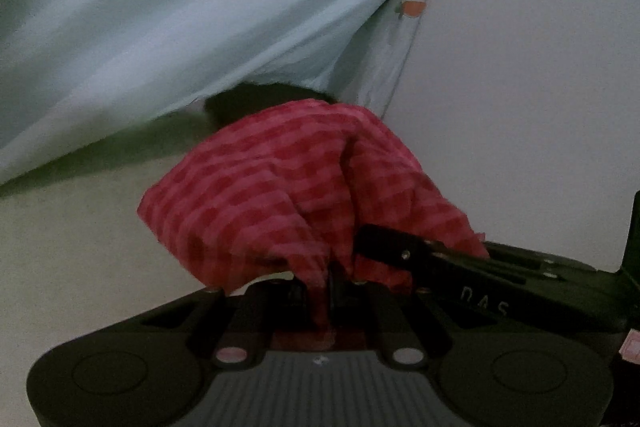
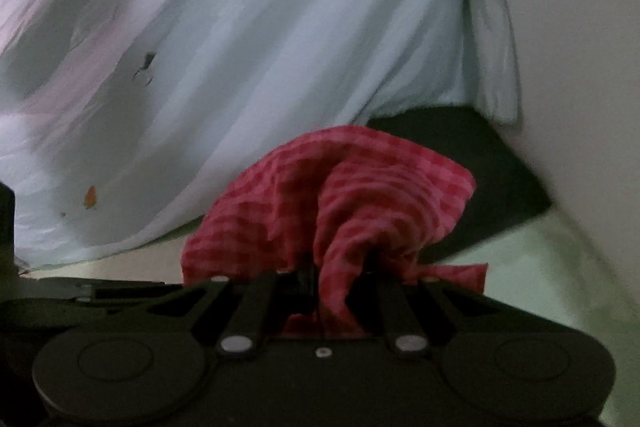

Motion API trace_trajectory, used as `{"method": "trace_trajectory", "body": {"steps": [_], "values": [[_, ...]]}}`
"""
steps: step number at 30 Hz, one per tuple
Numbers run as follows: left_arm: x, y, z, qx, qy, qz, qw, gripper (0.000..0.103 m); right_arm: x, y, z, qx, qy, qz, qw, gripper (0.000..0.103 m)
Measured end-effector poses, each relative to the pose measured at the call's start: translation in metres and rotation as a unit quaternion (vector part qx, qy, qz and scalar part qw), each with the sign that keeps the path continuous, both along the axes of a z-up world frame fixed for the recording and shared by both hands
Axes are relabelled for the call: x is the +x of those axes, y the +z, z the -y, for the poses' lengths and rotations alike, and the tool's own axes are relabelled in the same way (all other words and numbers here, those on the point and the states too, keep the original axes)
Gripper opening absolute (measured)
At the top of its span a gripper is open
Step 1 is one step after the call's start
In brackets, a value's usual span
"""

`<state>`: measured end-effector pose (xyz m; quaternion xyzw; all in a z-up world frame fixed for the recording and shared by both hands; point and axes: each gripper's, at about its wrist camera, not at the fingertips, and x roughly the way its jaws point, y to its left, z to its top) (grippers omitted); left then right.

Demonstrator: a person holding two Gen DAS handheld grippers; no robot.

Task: Fold clothes
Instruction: 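Lift the folded shorts with both grippers and carry them toward the wall corner, then lower the folded shorts onto the dark clothes and open both grippers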

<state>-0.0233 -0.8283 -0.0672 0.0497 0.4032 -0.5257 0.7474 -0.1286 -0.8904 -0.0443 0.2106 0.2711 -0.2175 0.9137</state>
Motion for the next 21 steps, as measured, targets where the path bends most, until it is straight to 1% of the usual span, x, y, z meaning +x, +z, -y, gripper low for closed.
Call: {"method": "trace_trajectory", "body": {"steps": [4, 6, 8, 10, 12, 13, 14, 15, 16, 17, 18, 19, 20, 21], "values": [[0.021, 0.008, 0.043, -0.022, -0.002, 0.008, 0.9997, 0.009, 0.018, 0.011, 0.049, -0.026, 0.001, 0.009, 1.000, 0.009], [0.033, 0.011, 0.069, -0.028, -0.003, 0.010, 0.9995, 0.009, 0.030, 0.015, 0.073, -0.040, -0.002, 0.011, 0.999, 0.009], [0.044, 0.012, 0.093, -0.032, -0.003, 0.022, 0.9992, 0.010, 0.043, 0.016, 0.098, -0.052, -0.007, 0.013, 0.999, 0.009], [0.053, 0.008, 0.117, -0.032, 0.001, 0.027, 0.9991, 0.011, 0.055, 0.014, 0.120, -0.063, -0.014, 0.010, 0.998, 0.009], [0.063, -0.001, 0.139, -0.026, 0.007, 0.022, 0.9994, 0.014, 0.069, 0.006, 0.140, -0.078, -0.029, -0.002, 0.996, 0.010], [0.068, -0.008, 0.151, -0.020, 0.012, 0.019, 0.9996, 0.019, 0.073, 0.001, 0.150, -0.088, -0.039, -0.009, 0.995, 0.010], [0.073, -0.017, 0.162, -0.009, 0.020, 0.016, 0.9996, 0.022, 0.077, -0.005, 0.159, -0.097, -0.049, -0.016, 0.994, 0.014], [0.077, -0.027, 0.173, 0.008, 0.033, 0.014, 0.9993, 0.032, 0.081, -0.017, 0.169, -0.100, -0.066, -0.029, 0.992, 0.022], [0.081, -0.039, 0.183, 0.033, 0.045, 0.014, 0.9983, 0.040, 0.085, -0.028, 0.179, -0.102, -0.084, -0.042, 0.990, 0.027], [0.085, -0.049, 0.191, 0.054, 0.053, 0.011, 0.9971, 0.044, 0.088, -0.040, 0.189, -0.103, -0.102, -0.056, 0.988, 0.036], [0.088, -0.057, 0.196, 0.067, 0.055, 0.005, 0.9962, 0.051, 0.089, -0.052, 0.199, -0.094, -0.121, -0.077, 0.985, 0.045], [0.090, -0.063, 0.196, 0.073, 0.055, 0.001, 0.9958, 0.059, 0.090, -0.063, 0.207, -0.087, -0.139, -0.096, 0.982, 0.049], [0.090, -0.068, 0.195, 0.076, 0.054, 0.000, 0.9956, 0.064, 0.087, -0.070, 0.210, -0.086, -0.148, -0.104, 0.980, 0.055], [0.090, -0.071, 0.194, 0.078, 0.054, 0.003, 0.9955, 0.074, 0.082, -0.073, 0.210, -0.084, -0.152, -0.101, 0.980, 0.064]]}}
